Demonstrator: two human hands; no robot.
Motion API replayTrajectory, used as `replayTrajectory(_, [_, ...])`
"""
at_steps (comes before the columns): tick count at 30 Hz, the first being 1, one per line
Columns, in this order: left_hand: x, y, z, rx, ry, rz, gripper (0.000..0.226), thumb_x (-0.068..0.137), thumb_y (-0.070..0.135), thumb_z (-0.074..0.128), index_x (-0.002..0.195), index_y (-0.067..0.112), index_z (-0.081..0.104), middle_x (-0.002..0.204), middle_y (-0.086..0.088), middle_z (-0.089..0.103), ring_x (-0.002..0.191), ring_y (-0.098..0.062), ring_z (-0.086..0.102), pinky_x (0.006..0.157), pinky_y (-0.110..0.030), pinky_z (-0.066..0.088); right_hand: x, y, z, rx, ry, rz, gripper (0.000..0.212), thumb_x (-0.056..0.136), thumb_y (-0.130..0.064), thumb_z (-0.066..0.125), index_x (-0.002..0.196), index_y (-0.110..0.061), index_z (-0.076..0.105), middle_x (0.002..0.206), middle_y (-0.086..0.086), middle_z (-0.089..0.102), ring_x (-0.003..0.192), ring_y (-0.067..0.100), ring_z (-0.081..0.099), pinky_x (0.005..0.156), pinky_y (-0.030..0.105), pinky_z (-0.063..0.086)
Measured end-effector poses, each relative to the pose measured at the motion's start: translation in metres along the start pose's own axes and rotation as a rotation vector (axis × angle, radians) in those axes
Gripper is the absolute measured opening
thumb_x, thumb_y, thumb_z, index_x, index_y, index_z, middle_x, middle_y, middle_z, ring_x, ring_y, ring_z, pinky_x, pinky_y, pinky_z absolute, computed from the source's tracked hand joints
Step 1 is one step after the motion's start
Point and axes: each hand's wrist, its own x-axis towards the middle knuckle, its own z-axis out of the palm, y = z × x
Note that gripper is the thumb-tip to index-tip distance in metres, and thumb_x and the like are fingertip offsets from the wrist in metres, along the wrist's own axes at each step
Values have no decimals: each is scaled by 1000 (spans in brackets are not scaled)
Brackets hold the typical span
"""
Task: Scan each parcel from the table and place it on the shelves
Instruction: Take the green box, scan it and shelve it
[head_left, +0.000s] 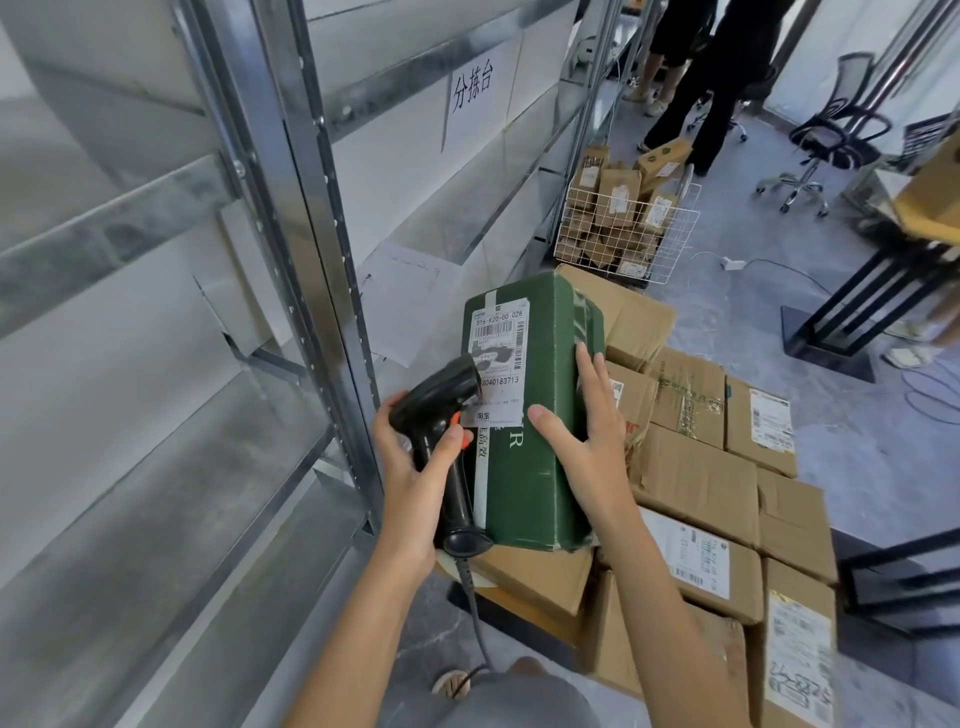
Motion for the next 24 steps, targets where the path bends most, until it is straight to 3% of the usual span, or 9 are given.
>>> replayTrajectory(5, [3,9,-3,58,-5,36,55,87,32,79,122,62,47,130,1,65,112,-17,70,91,-44,60,2,-5,1,34,36,-50,89,67,-68,56,150,-59,24,165,-24,12,152,12,15,122,58,19])
replayTrajectory(9, [5,31,-3,193,-16,192,61,78,45,75,126,61,42,133,20,59,124,-16,62,104,-43,51,-1,-1,2,18,121,-125,82,69,-63,59,145,-64,25,164,-28,14,153,16,16,121,60,20])
replayTrajectory(11, [8,44,-7,239,-13,304,59,84,35,74,128,57,41,141,8,53,122,-28,63,109,-46,47,-1,2,0,-83,166,-177,83,71,-63,58,146,-62,24,164,-29,12,153,25,16,121,61,17])
replayTrajectory(14, [14,59,-14,295,-46,406,64,96,7,68,125,57,43,135,0,55,93,-25,74,90,-38,59,1,4,-1,-118,235,-230,83,73,-60,58,149,-58,23,165,-26,12,153,27,16,124,52,9])
replayTrajectory(17, [15,68,-20,379,-67,432,67,95,3,66,125,58,42,124,-5,60,70,-20,71,70,-28,60,1,6,-1,-125,291,-275,83,75,-56,59,150,-56,22,166,-24,13,152,27,18,123,50,9])
replayTrajectory(24, [19,68,-20,469,-96,478,67,95,10,67,126,62,39,120,-2,61,65,-17,68,64,-28,59,4,7,3,-147,317,-304,83,75,-54,60,152,-44,28,165,-19,15,151,29,19,122,59,15])
